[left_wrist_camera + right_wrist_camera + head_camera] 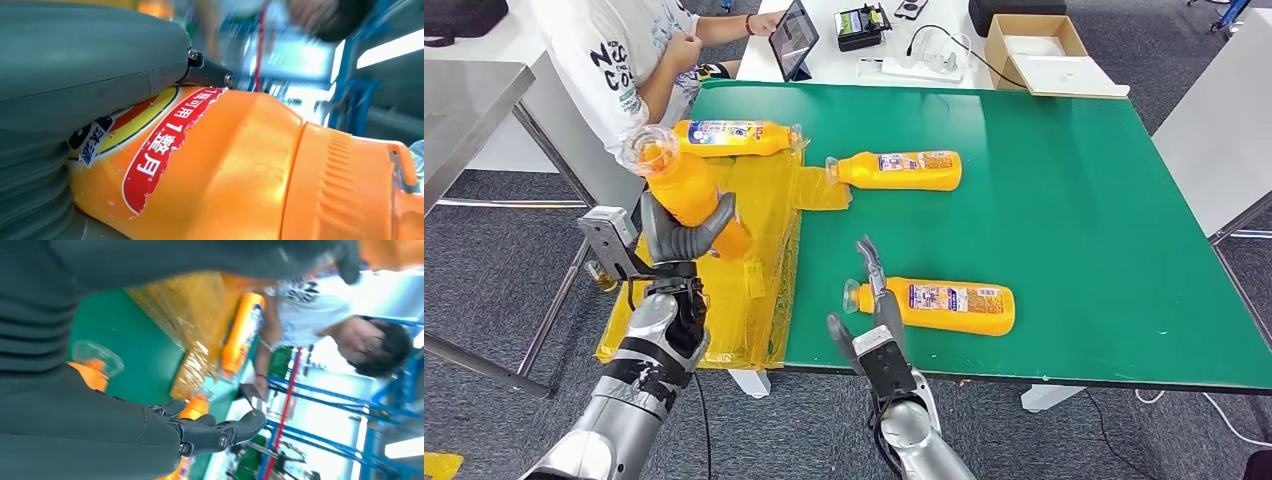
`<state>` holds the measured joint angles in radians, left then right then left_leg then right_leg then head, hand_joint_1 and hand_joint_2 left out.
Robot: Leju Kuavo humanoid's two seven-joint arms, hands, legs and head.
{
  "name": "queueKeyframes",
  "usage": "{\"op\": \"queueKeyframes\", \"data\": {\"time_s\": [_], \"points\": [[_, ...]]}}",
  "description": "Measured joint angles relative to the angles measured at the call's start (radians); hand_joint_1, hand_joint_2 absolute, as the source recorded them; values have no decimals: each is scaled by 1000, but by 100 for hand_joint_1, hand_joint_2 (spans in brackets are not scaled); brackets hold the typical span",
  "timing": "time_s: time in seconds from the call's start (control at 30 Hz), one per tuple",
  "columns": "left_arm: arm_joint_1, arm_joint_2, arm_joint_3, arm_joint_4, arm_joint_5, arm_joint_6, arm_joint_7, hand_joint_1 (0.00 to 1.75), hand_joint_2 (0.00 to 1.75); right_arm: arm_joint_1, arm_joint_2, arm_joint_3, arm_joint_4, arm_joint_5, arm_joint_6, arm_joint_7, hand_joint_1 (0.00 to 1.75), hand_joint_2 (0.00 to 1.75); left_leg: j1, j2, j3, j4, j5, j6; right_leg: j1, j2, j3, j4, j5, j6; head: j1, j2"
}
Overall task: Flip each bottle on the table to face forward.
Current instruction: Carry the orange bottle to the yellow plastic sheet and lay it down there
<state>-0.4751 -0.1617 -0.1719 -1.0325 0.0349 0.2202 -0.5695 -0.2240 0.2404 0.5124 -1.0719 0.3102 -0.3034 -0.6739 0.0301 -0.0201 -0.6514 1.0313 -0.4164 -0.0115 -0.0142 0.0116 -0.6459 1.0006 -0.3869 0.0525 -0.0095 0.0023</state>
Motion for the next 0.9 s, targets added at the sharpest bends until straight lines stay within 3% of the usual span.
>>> {"op": "queueKeyframes", "data": {"time_s": [0.1,0.2,0.33,0.47,0.6,0.9], "points": [[-8,0,22,-8,-129,123,-42,175,175,18,-5,-7,-65,-14,-10,-15,0,0,0,0,0,0,0,0,0,0,0,0,0,0,0,0],[-16,1,37,-11,-190,173,-48,175,175,31,-5,-14,-121,-30,-26,-22,0,0,0,0,0,0,0,0,0,0,0,0,0,0,0,0],[-37,7,40,19,-406,283,-2,175,175,51,-5,-19,-202,-87,-93,-24,0,175,0,0,0,0,0,0,0,0,0,0,0,0,0,0],[-106,33,16,194,-757,375,121,175,175,53,-5,-19,-260,-97,-113,-25,0,175,0,0,0,0,0,0,0,0,1,0,0,0,0,0],[-158,72,-41,394,-1014,376,243,175,175,53,-5,-18,-274,-85,-93,-26,0,175,0,2,1,0,0,0,0,0,0,0,1,0,0,0],[-185,139,-118,587,-1101,347,282,175,175,53,-7,-18,-277,-87,-86,-26,0,175,0,2,-1,0,0,-1,0,0,-1,0,0,0,0,0]]}}
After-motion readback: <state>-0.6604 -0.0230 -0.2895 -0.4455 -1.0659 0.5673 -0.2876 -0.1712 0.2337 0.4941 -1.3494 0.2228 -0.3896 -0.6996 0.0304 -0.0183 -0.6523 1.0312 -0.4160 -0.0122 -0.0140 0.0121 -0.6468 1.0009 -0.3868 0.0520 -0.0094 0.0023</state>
